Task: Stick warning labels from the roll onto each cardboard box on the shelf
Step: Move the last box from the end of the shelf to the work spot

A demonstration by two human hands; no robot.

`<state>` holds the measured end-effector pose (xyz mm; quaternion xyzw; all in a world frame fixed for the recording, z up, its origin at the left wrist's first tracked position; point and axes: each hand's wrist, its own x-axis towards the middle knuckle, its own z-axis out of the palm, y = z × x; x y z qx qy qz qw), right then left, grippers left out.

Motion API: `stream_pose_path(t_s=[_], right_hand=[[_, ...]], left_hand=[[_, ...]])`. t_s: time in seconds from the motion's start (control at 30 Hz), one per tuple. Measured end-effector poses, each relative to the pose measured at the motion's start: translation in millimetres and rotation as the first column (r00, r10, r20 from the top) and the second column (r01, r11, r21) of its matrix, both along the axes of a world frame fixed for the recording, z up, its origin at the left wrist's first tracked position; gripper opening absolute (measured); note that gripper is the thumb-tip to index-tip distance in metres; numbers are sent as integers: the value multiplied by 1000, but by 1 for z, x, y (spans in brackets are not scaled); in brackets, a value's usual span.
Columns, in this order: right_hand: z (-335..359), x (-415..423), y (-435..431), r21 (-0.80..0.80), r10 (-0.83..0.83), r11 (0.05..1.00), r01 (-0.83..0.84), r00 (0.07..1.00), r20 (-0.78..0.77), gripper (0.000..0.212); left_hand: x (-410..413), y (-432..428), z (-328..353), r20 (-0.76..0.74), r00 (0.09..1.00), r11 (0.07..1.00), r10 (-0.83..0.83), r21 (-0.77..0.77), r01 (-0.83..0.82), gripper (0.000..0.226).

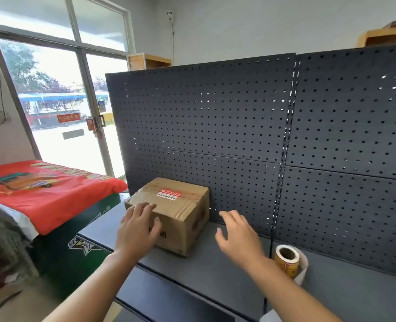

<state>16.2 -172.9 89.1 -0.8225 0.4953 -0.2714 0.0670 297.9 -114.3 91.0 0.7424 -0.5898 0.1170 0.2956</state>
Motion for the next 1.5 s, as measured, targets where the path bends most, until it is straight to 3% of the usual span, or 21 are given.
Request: stream_pose_path(t_s=[0.27, 0.47, 0.5, 0.57, 0.6, 0.67, 0.73, 0.87, 1.13, 1.3, 1.4, 1.5], right_hand=[[6, 84, -24, 80, 57, 995, -68, 990, 128, 48], [-4, 121, -44, 279, -146, 959, 43, 922, 359, 64], [-9, 125, -47, 338, -200, 939, 60, 896, 397, 69], [-21, 133, -48, 477, -330, 876, 72, 811, 483, 78], [-27, 137, -49, 533, -378, 844, 52, 763, 525, 80], [-33, 145, -50, 579, -413, 815, -5, 696, 587, 83], [-34, 151, -50, 582, -405, 812, -49, 669, 623, 80], [-35, 161, -50, 585, -400, 806, -86, 650, 646, 81], [-28, 166, -42, 568, -385, 818, -93, 645, 660, 90], [-12, 137, -40, 529, -350, 846, -69, 677, 647, 94], [-1, 110, -39, 483, -341, 875, -46, 649, 680, 100], [7, 77, -35, 449, -330, 893, -41, 619, 713, 91]], left_hand=[[66, -33, -1, -12, 998, 993, 67, 101, -66, 56], [96, -75, -3, -343, 934, 989, 103, 137, -59, 63], [96, -82, -2, -493, 864, 992, 103, 117, -52, 65], [99, -95, -2, -782, 614, 994, 105, 83, -65, 71], [101, -101, -4, -865, 489, 994, 109, 85, -71, 75], [105, -109, -9, -942, 322, 996, 91, 80, -48, 79], [103, -114, -16, -971, 235, 999, 49, 44, -26, 74], [99, -111, -23, -985, 173, 1000, 2, -1, -15, 42], [93, -104, -23, -985, 172, 988, 10, -17, -151, 47], [61, -86, -2, -970, 242, 982, -11, -56, -182, 32], [36, -71, 16, -950, 308, 985, -42, -91, -145, 37], [9, -54, 34, -916, 388, 981, -98, -155, -119, 39]])
